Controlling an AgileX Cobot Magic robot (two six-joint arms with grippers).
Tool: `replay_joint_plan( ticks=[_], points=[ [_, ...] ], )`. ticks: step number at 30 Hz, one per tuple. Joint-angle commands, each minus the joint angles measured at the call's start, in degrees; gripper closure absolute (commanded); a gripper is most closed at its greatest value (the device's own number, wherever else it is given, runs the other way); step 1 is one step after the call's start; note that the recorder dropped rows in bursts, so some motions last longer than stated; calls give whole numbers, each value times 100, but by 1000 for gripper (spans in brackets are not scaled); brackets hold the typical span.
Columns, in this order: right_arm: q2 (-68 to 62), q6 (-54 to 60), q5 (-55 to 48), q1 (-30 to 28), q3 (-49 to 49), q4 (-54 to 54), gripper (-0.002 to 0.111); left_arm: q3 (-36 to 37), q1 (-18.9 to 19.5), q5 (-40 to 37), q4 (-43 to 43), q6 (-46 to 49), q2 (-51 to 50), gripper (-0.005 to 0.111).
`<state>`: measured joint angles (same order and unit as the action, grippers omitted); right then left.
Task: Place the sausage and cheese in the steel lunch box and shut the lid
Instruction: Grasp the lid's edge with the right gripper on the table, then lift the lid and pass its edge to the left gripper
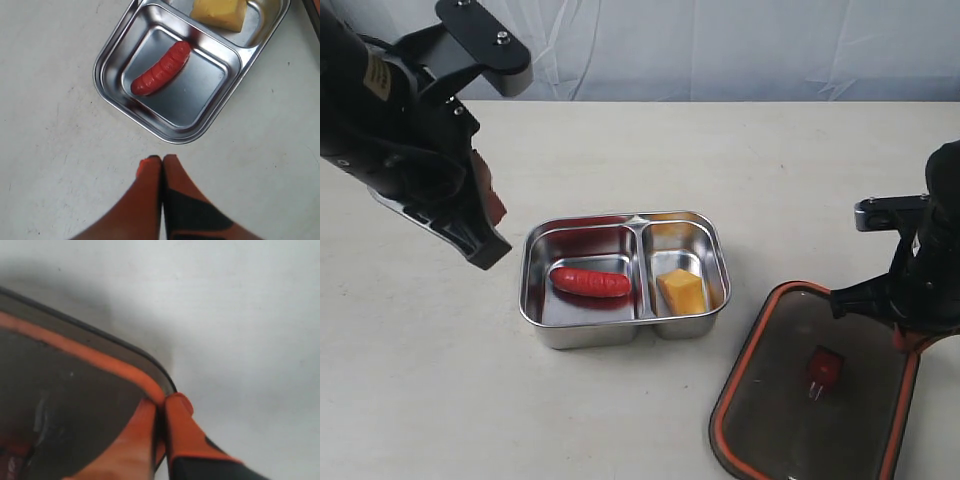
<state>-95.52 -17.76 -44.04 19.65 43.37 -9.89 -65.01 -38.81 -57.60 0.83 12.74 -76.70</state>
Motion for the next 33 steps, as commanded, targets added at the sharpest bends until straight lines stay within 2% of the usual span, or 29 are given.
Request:
replay_joint_plan(
  ticks=[1,12,19,22,28,33],
  points=[
    [127,-18,-57,-24,-17,-57,108,16,-5,105,-83,-35,44,107],
    [409,-18,-70,-24,-17,-163,108,16,-5,108,-166,-35,44,107],
    [824,-18,-147,-24,-17,-163,108,16,-5,459,-862,-35,32,106],
    [1038,-18,-159,-24,-17,-269,108,16,45,615,-1249,-13,-33,96],
    [1483,31,-173,-24,-17,-259,108,16,536,416,-2712,830,-338,64],
    [1802,185,-173,-24,-17,-128,108,16,971,365,-3984,1725,-751,58]
  ],
)
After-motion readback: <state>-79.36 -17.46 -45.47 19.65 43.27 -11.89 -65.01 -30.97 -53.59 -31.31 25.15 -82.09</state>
